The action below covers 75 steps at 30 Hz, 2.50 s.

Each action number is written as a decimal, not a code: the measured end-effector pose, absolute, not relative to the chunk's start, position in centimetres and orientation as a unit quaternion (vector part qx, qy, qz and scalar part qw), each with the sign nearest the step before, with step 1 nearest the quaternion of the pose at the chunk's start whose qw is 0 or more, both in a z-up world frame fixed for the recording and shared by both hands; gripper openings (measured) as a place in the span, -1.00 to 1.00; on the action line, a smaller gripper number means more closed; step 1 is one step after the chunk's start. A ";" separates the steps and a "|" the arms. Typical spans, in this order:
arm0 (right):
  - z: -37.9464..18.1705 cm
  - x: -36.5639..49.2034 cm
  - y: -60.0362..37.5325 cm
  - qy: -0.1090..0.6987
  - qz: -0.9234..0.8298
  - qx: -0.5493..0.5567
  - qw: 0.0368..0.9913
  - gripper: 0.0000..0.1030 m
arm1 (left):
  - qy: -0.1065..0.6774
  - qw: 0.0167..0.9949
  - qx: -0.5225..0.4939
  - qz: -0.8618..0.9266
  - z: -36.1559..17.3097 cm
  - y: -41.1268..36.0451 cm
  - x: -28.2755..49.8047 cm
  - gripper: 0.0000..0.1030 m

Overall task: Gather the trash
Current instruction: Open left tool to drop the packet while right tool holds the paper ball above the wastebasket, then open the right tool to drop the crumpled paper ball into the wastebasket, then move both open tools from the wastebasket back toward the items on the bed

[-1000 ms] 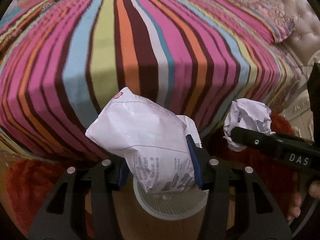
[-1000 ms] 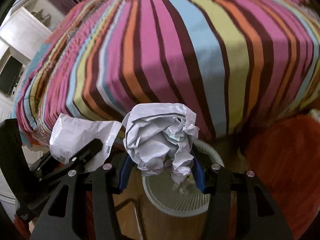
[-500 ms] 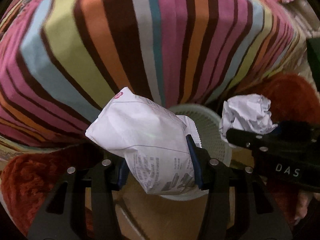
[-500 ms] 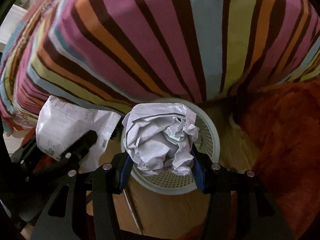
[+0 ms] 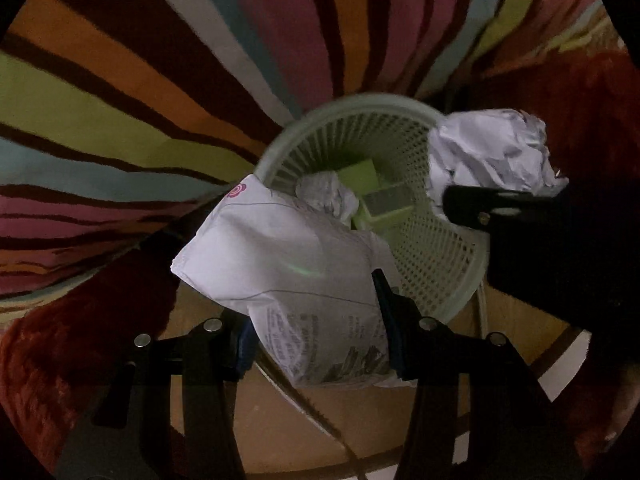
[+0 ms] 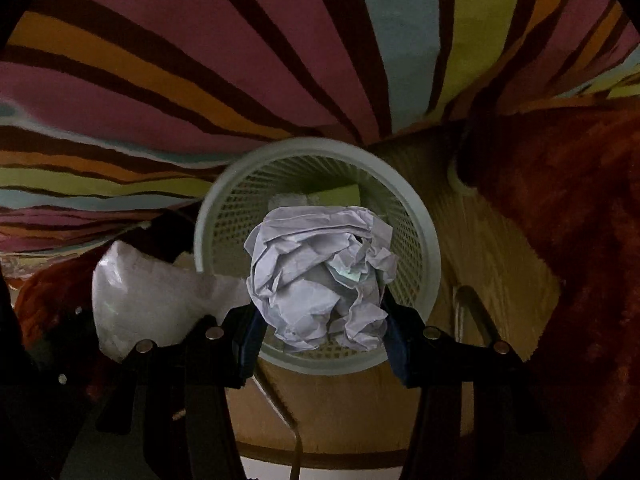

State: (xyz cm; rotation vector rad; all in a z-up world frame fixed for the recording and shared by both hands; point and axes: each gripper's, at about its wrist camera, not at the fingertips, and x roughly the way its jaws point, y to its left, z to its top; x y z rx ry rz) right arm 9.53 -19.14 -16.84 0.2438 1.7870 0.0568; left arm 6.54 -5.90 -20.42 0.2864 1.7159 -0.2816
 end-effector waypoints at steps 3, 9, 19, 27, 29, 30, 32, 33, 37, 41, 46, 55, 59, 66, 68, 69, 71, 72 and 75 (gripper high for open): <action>-17.4 9.2 -19.1 0.784 0.026 0.099 0.612 -0.04 | 0.757 0.630 0.124 -0.125 -21.0 -6.1 6.4 -0.03; -19.5 9.1 -19.1 0.800 0.020 0.093 0.593 -0.04 | 0.774 0.612 0.105 -0.126 -22.8 -5.7 6.1 -0.03; -22.3 9.2 -19.2 0.819 0.011 0.102 0.565 -0.02 | 0.802 0.582 0.055 -0.121 -24.8 -4.6 6.3 0.38; -22.3 9.3 -19.9 0.812 -0.014 0.120 0.571 0.52 | 0.816 0.567 0.015 -0.108 -25.9 -3.5 6.2 0.62; -22.1 9.3 -20.0 0.808 -0.023 0.127 0.575 0.58 | 0.814 0.571 0.009 -0.106 -25.7 -3.4 6.2 0.62; -22.0 9.3 -20.2 0.806 -0.026 0.130 0.577 0.63 | 0.813 0.573 0.008 -0.105 -25.7 -3.4 6.3 0.62; -22.0 9.2 -20.4 0.805 -0.027 0.140 0.575 0.67 | 0.810 0.577 0.007 -0.101 -25.6 -3.3 6.3 0.62; -22.1 9.3 -20.5 0.806 -0.026 0.142 0.574 0.67 | 0.810 0.578 0.006 -0.100 -25.5 -3.1 6.3 0.62; -21.7 9.3 -20.4 0.803 -0.016 0.141 0.579 0.67 | 0.804 0.587 0.003 -0.096 -24.3 -2.6 6.3 0.62; -20.9 9.1 -20.7 0.795 -0.011 0.151 0.588 0.67 | 0.794 0.601 0.004 -0.092 -23.3 -2.4 6.3 0.70; -18.9 8.7 -21.3 0.776 0.007 0.178 0.605 0.67 | 0.777 0.623 0.003 -0.091 -21.7 -2.0 6.4 0.70; -13.4 7.9 -22.6 0.711 0.048 0.228 0.664 0.68 | 0.719 0.688 0.003 -0.097 -16.3 -1.8 5.7 0.71; -9.9 7.8 -22.9 0.663 0.074 0.227 0.710 0.68 | 0.665 0.738 -0.011 -0.111 -12.5 -1.3 5.5 0.71; -3.4 8.2 -22.6 0.553 0.096 0.203 0.802 0.68 | 0.540 0.835 -0.012 -0.103 -6.1 -0.4 5.8 0.71; -1.8 8.5 -22.5 0.524 0.104 0.191 0.824 0.68 | 0.503 0.859 -0.013 -0.091 -4.4 0.4 6.1 0.71; -0.8 8.6 -22.4 0.502 0.109 0.179 0.839 0.68 | 0.490 0.868 -0.015 -0.086 -3.8 0.7 6.3 0.71; 0.6 9.0 -22.3 0.478 0.113 0.166 0.855 0.68 | 0.463 0.883 -0.026 -0.076 -2.7 1.6 6.9 0.71; 1.3 9.3 -22.1 0.462 0.116 0.160 0.864 0.68 | 0.453 0.888 -0.033 -0.073 -2.1 1.9 7.2 0.71; 2.7 10.3 -22.0 0.436 0.120 0.149 0.880 0.68 | 0.427 0.900 -0.057 -0.069 -0.7 3.0 8.4 0.71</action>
